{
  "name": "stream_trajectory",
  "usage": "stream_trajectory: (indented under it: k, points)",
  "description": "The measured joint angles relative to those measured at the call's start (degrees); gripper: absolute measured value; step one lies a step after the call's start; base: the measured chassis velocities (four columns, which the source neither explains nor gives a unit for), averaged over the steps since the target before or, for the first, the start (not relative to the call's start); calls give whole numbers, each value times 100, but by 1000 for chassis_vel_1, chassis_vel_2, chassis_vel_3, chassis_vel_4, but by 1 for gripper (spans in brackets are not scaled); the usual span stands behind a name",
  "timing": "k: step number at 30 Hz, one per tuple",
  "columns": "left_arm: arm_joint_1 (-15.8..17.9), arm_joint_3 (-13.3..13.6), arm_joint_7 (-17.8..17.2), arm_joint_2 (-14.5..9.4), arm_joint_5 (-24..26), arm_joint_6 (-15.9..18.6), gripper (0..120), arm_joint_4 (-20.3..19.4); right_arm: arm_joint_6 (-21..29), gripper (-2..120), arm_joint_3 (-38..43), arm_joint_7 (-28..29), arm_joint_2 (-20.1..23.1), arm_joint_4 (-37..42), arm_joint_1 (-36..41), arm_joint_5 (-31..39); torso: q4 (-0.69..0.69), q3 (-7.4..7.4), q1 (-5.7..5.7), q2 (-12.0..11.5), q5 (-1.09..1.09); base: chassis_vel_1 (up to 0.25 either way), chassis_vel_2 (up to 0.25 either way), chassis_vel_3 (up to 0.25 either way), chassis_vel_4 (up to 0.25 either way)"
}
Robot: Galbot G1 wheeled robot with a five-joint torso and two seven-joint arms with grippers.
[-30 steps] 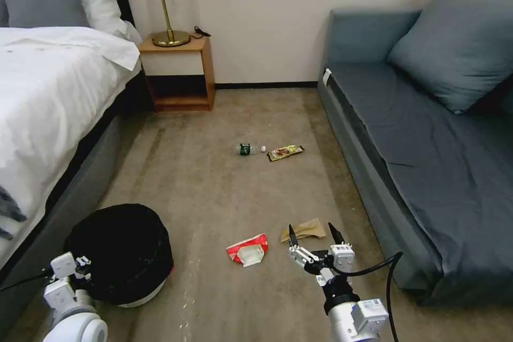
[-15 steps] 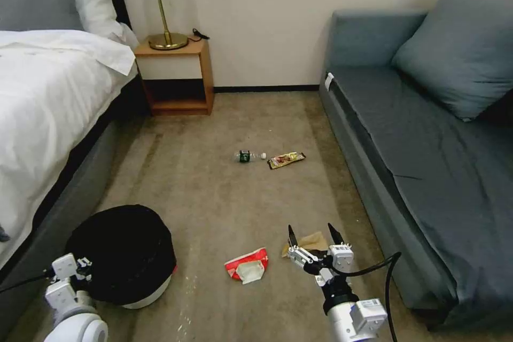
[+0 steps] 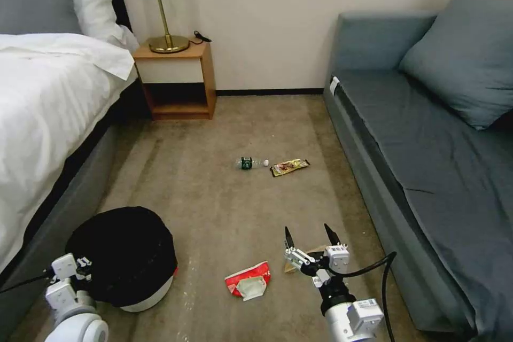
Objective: Pick up the trash bin, then pick up the garbage on the floor and place it into the trash bin.
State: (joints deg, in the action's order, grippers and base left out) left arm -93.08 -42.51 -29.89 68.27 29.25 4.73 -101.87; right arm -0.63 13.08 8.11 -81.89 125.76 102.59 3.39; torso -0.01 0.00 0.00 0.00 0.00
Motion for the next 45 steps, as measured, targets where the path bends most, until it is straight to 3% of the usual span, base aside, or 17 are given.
stream_trajectory:
  k: [7,16,26,38,45]
  points:
    - [-59,-43,26,-21,-3,-100,6,27,256,100,50,-53,299,-207,-304,45,-2,0,0,0,-3,0,0,0,0]
    - [-260,-119,74,42,-53,-236,6,-108,812,100,192,-151,1284,-722,-1359,717,-1,1,0,0,-5,0,0,0,0]
    - [-598,-307,103,329,-510,-266,7,-563,863,100,-722,-1035,2312,-1596,-2843,1274,0,2,1,-1,-3,0,0,0,0]
    - [-864,-562,98,667,-919,-229,7,-1005,728,100,-2017,-2011,2541,-2748,-4371,1413,2,1,0,-1,1,0,0,0,0]
    - [-896,-578,79,847,-1219,-127,7,-1190,575,100,-2873,-2678,2668,-3654,-5078,970,1,1,0,0,0,0,0,0,0]
